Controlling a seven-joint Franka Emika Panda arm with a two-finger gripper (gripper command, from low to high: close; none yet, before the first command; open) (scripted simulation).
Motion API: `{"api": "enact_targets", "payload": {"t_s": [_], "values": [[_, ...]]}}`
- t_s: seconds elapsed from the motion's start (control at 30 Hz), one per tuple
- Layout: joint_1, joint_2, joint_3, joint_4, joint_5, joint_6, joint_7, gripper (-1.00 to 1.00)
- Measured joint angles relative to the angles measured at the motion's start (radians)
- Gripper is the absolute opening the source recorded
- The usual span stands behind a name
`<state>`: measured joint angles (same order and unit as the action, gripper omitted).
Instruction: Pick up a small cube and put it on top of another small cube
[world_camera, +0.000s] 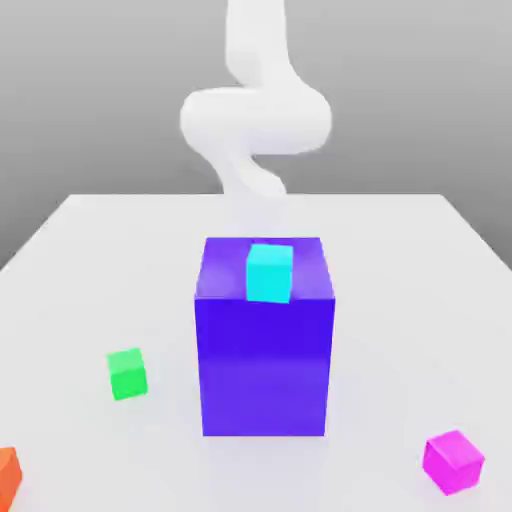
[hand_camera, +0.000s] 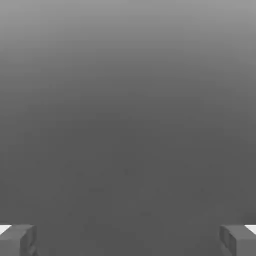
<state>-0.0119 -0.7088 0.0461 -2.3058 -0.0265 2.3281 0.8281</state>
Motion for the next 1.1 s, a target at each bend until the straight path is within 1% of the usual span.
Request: {"api": "enact_targets", "payload": {"t_s": [0.33,0.57,0.73,0.97,1.1], "values": [[-0.021,0.369,0.166,-0.023,-0.130,0.113,0.130,0.00],[0.007,0.624,0.242,-0.039,-0.223,0.190,0.222,0.00],[0.061,0.800,0.263,-0.052,-0.260,0.249,0.267,0.00],[0.115,1.029,0.305,-0.070,-0.248,0.348,0.284,0.00],[0.182,1.174,0.232,-0.040,-0.325,0.450,0.345,0.00]]}}
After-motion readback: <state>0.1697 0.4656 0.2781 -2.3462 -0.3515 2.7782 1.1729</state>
